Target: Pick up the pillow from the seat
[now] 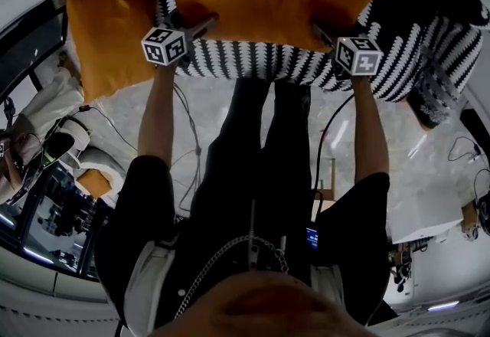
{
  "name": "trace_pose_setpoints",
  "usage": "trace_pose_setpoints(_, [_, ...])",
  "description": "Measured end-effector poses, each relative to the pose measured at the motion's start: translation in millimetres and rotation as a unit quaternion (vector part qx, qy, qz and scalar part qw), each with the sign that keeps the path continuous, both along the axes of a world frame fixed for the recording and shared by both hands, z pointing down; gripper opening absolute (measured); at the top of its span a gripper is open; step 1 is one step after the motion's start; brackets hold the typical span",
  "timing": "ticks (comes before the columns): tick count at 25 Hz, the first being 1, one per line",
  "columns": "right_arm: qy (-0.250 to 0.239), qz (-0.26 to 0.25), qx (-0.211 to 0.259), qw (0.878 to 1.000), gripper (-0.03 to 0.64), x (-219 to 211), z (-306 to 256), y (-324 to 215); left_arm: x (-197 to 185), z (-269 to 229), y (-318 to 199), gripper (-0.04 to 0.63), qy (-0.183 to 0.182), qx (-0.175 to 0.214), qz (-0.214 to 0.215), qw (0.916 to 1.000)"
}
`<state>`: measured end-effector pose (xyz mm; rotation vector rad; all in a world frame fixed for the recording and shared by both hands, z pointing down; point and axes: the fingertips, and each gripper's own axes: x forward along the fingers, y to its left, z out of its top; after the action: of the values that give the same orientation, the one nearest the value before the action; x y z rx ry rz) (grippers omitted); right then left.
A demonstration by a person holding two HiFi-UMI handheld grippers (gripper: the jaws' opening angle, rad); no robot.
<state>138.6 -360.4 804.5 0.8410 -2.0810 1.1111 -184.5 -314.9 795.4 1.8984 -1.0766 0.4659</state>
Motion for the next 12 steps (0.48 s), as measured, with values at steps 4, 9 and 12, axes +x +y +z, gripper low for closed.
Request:
trace_pose_setpoints(4, [0.008, 0.010, 0.001, 1.000, 0.425, -2, -24, 13, 0, -23, 11, 0.413, -0.004, -0.001, 0.001, 1.0000])
trace_pose_setpoints(9, [0.008, 0.013, 0.018, 1.000, 0.427, -9, -64, 19, -3, -65, 16, 0.410, -0.009, 0.021, -0.001, 0.9997])
trace_pose_setpoints(12, [0.008, 0.014, 0.028, 0.999, 0.431, -3, -96, 17, 5, -98, 13, 0.410, -0.010, 0.039, -0.001, 0.9992])
